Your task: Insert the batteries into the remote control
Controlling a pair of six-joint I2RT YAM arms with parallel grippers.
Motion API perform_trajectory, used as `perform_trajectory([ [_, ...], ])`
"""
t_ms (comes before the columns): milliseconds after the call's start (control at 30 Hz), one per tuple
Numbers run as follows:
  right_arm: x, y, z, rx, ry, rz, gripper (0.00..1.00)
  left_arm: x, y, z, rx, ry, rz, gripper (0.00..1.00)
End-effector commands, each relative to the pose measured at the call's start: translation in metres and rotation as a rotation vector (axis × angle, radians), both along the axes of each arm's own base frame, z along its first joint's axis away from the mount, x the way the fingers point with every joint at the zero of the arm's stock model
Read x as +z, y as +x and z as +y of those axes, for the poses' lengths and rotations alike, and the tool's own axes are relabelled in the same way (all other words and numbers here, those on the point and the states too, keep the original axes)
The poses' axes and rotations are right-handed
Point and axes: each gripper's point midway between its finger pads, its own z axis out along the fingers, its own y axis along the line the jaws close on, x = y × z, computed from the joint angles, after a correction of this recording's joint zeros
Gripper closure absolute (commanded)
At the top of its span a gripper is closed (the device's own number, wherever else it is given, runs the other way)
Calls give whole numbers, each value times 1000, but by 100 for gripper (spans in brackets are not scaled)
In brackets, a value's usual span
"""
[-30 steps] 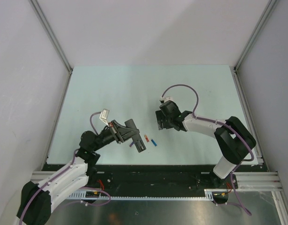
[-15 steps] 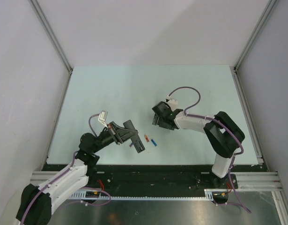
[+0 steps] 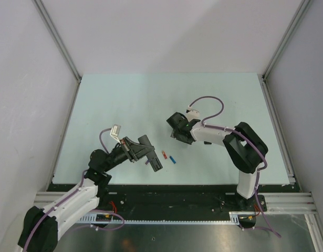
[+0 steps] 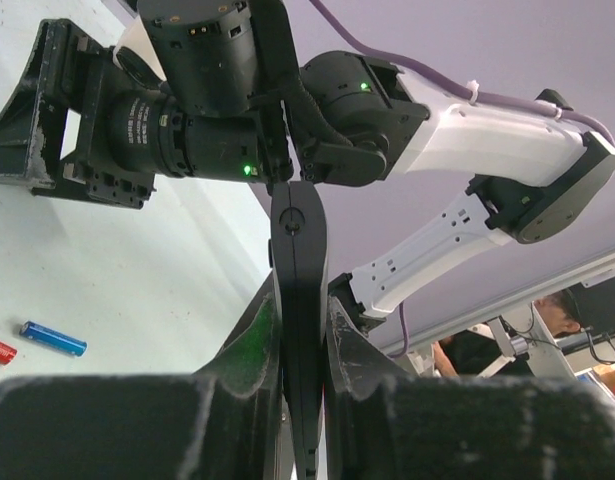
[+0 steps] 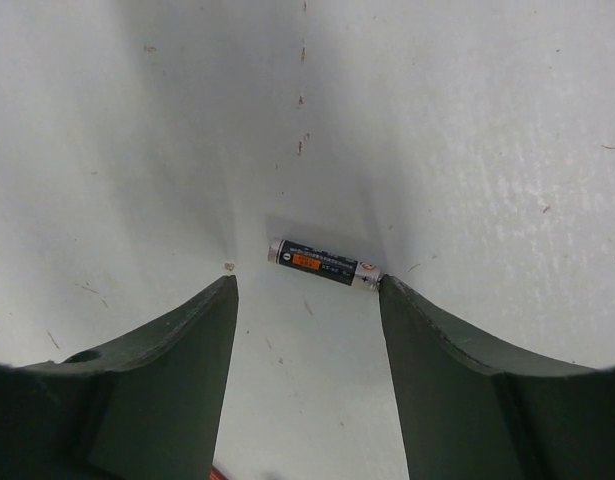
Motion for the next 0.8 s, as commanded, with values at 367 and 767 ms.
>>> perform_trajectory([
  [367, -30, -1, -22, -39, -106, 81, 37, 7, 3, 3, 20, -26, -12, 100],
  [767, -43, -5, -26, 0, -145, 128, 54, 3, 3, 3, 18, -19, -5, 100],
])
